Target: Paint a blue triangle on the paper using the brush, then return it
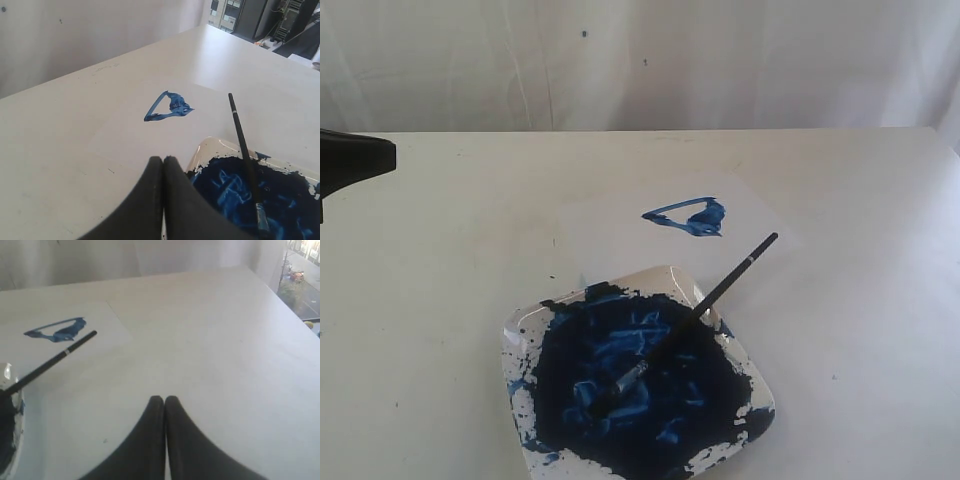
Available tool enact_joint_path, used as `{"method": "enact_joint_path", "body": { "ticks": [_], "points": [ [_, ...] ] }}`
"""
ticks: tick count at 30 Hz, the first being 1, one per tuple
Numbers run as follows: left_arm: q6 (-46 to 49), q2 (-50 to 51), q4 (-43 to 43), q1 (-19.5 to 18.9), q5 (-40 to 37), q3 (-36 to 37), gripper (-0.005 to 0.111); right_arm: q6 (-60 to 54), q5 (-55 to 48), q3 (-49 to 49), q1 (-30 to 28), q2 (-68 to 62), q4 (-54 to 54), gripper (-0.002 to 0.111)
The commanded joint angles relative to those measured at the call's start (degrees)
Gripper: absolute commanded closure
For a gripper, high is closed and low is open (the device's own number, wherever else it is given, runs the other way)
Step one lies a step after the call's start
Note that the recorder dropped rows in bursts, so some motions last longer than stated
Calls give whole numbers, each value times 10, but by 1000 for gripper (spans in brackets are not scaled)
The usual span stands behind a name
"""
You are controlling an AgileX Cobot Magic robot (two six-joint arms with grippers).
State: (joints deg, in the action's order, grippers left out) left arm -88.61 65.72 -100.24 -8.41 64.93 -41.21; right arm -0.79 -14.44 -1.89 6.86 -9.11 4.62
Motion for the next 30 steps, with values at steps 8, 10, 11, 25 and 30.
{"method": "enact_joint_path", "body": {
  "ticks": [8,10,11,25,30],
  "points": [
    [2,-7,3,2,-1,1,107,8,-37,19,-1,90,-42,108],
    [2,-7,3,2,-1,1,107,8,-37,19,-1,91,-46,108],
    [2,-7,3,2,-1,1,107,8,-38,19,-1,91,-46,108],
    [2,-7,3,2,-1,1,107,13,-40,19,-39,91,-51,108],
    [2,-7,3,2,-1,1,107,17,-39,19,12,91,-46,108]
  ]
}}
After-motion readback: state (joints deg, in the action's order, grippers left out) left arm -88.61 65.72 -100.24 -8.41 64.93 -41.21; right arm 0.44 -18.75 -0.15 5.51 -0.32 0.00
